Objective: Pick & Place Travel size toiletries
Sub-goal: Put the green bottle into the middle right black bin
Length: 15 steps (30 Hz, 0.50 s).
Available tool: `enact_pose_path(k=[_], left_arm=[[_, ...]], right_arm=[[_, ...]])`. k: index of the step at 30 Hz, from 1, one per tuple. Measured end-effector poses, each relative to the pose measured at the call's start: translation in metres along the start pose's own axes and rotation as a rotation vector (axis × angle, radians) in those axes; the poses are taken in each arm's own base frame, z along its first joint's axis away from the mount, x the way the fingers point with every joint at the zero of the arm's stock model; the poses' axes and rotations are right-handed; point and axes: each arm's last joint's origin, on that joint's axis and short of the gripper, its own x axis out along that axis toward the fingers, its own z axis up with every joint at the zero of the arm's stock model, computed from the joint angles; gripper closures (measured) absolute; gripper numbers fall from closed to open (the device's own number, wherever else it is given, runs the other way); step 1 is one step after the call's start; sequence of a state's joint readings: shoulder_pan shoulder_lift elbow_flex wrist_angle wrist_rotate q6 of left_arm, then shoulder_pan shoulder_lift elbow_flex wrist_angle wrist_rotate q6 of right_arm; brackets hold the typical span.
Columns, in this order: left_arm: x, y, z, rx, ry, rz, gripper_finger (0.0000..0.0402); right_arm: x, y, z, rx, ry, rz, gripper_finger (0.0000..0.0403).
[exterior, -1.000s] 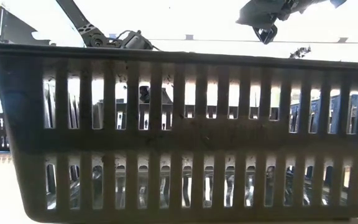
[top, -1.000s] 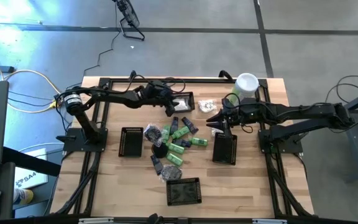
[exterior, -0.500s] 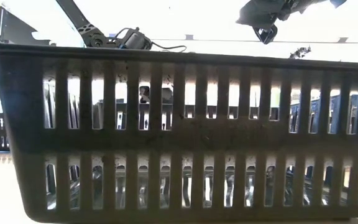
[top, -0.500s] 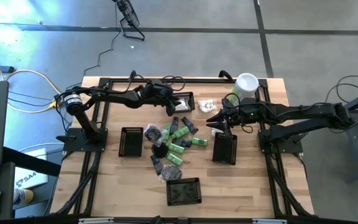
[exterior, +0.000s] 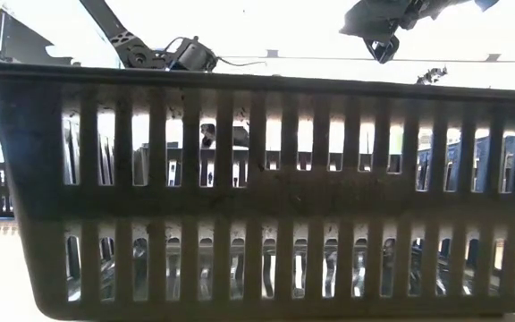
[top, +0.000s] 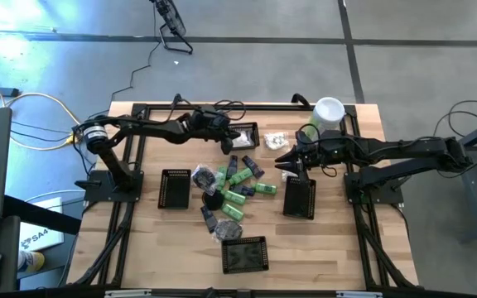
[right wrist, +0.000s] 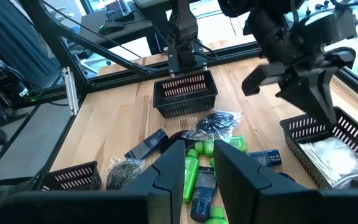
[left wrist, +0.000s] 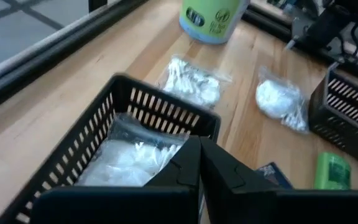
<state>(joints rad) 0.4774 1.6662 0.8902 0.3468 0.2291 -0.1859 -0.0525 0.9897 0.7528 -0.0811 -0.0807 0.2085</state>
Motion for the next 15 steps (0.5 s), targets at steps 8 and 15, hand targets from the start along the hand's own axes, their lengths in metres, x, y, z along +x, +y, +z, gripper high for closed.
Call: enact_pose_path(k=[8, 15], left_arm=[[-0.024, -0.013, 0.020, 0.058, -0.046, -0.130, 0.0400], [-0.037, -0.043, 0.024, 0.176, -0.034, -0.259, 0.0400]], right_arm=[[0.000, 0.000, 0.000, 0.000, -0.002, 0.000, 0.0325], [0.000, 0.000, 0.000, -0.001, -0.003, -0.003, 0.0325]])
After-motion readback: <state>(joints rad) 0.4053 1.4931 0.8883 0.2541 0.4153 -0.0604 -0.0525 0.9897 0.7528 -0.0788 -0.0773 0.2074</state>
